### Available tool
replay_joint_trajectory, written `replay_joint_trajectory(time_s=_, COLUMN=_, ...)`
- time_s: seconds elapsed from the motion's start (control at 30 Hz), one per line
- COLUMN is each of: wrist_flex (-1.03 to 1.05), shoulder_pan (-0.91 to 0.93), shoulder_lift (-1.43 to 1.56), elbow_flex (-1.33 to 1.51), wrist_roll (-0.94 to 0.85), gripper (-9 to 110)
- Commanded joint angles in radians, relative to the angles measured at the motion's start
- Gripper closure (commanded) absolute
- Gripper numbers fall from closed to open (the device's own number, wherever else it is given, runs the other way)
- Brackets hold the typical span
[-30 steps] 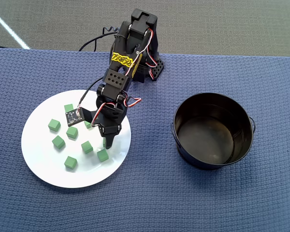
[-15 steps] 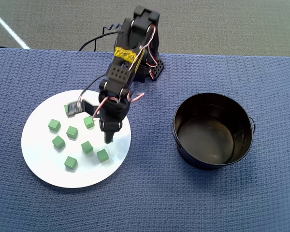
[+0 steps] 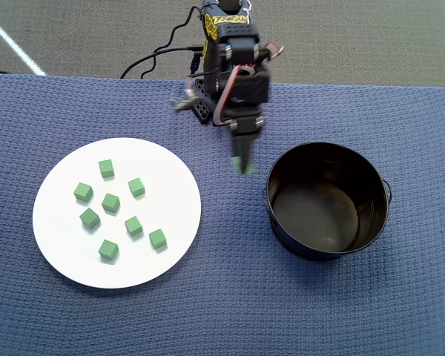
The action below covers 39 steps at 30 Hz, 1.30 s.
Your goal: Pick up the green cubes from the white plate and place them in the black recipient
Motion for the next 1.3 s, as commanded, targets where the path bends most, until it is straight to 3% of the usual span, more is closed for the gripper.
replay_joint_trajectory(time_s=0.0, wrist_flex=-0.052, shoulder_pan=-0.158, shoulder_lift=-0.031, elbow_flex=-0.066, wrist_roll=0.08, gripper=102)
replay_joint_trajectory(time_s=0.2, wrist_flex=-0.256, shoulder_pan=-0.287, shoulder_lift=-0.367, elbow_flex=-0.186, wrist_roll=0.126, gripper=102)
replay_joint_trajectory(time_s=0.43, wrist_flex=-0.308, shoulder_pan=-0.333, shoulder_lift=-0.598, elbow_flex=-0.341, wrist_roll=0.166, gripper=100)
replay_joint_trajectory(time_s=0.53, wrist_flex=-0.27, shoulder_pan=-0.354, shoulder_lift=-0.569, elbow_flex=-0.327, wrist_roll=0.138, gripper=65)
replay_joint_trajectory(time_s=0.63, wrist_flex=-0.262, shoulder_pan=-0.353, shoulder_lift=-0.518, elbow_flex=-0.291, wrist_roll=0.123, gripper=60)
replay_joint_trajectory(time_s=0.8, wrist_flex=-0.199, shoulder_pan=-0.319, shoulder_lift=-0.407, elbow_flex=-0.311, wrist_roll=0.089, gripper=60)
replay_joint_trajectory(time_s=0.83, wrist_flex=-0.172, shoulder_pan=-0.318, shoulder_lift=-0.394, elbow_flex=-0.336, wrist_roll=0.087, gripper=64)
replay_joint_trajectory(time_s=0.93, wrist_flex=-0.067, shoulder_pan=-0.23, shoulder_lift=-0.364, elbow_flex=-0.439, wrist_roll=0.163, gripper=89)
replay_joint_trajectory(time_s=1.07, wrist_flex=0.08, shoulder_pan=0.054, shoulder_lift=-0.368, elbow_flex=-0.578, wrist_roll=0.153, gripper=93)
replay_joint_trajectory(time_s=1.27, wrist_flex=0.13, shoulder_pan=0.419, shoulder_lift=-0.465, elbow_flex=-0.494, wrist_roll=-0.192, gripper=96)
